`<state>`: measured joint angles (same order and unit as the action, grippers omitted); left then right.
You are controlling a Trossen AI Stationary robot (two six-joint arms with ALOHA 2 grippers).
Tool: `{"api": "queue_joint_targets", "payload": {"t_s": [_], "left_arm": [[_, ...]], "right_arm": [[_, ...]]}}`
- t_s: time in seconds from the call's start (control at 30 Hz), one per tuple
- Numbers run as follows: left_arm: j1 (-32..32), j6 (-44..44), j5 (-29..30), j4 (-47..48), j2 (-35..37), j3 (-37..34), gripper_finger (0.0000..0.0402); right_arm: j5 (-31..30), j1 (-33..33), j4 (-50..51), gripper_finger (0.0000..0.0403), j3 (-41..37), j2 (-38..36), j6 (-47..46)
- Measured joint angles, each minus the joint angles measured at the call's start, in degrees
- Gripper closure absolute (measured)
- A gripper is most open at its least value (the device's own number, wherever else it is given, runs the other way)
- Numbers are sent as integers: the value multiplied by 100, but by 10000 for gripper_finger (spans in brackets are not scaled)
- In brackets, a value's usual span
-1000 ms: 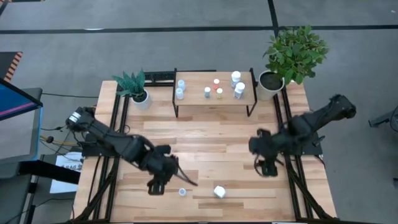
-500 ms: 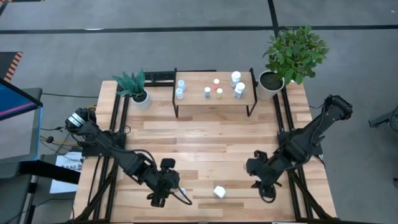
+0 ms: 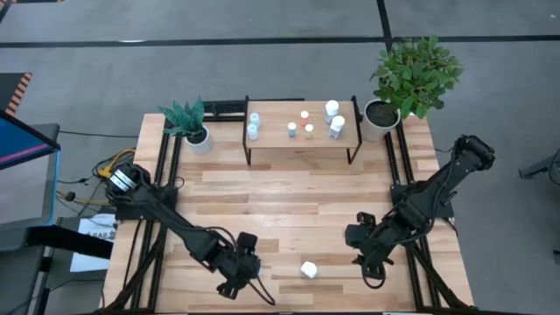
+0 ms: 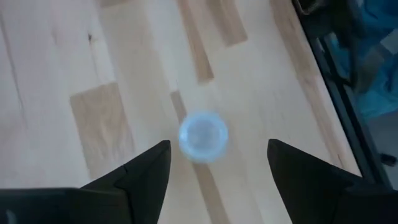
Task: Pick and place medicine bottles onto shelf by color
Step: Put the small white pill bottle on the shelf
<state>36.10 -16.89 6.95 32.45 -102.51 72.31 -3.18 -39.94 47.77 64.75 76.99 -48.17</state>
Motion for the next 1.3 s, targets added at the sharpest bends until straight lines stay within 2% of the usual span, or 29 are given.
{"api": "queue_joint_targets", "payload": {"t_s": [0.2, 0.3, 0.53, 0.7, 0.83, 0.93, 1.0, 1.13, 1.3], "left_arm": [[-75, 219, 263, -163, -279, 11, 148], [-112, 374, 214, -388, -435, 7, 148], [-160, 433, 37, -251, -552, -6, 156], [-182, 420, -66, -326, -546, 3, 192], [-199, 368, -180, -368, -546, 3, 239], [-265, -19, -221, -276, -507, 42, 280], [-401, -301, -317, -53, -419, 177, 299], [-858, -322, -524, 661, -118, 626, 299], [-1663, 223, -682, 1473, 343, 1332, 299]], "right_arm": [[0, 29, -3, 138, 2, -4, 14], [-3, 32, 8, 138, 2, -6, 18], [0, 55, 47, 138, 2, -7, 15], [0, 55, 67, 138, 2, -6, 16], [0, 55, 106, 138, 2, -6, 15], [0, 55, 120, 138, 2, -6, 14], [0, 55, 120, 138, 2, -6, 12], [2, 61, 107, 138, 2, -6, 12], [-138, 61, 100, 138, 2, -6, 1]]}}
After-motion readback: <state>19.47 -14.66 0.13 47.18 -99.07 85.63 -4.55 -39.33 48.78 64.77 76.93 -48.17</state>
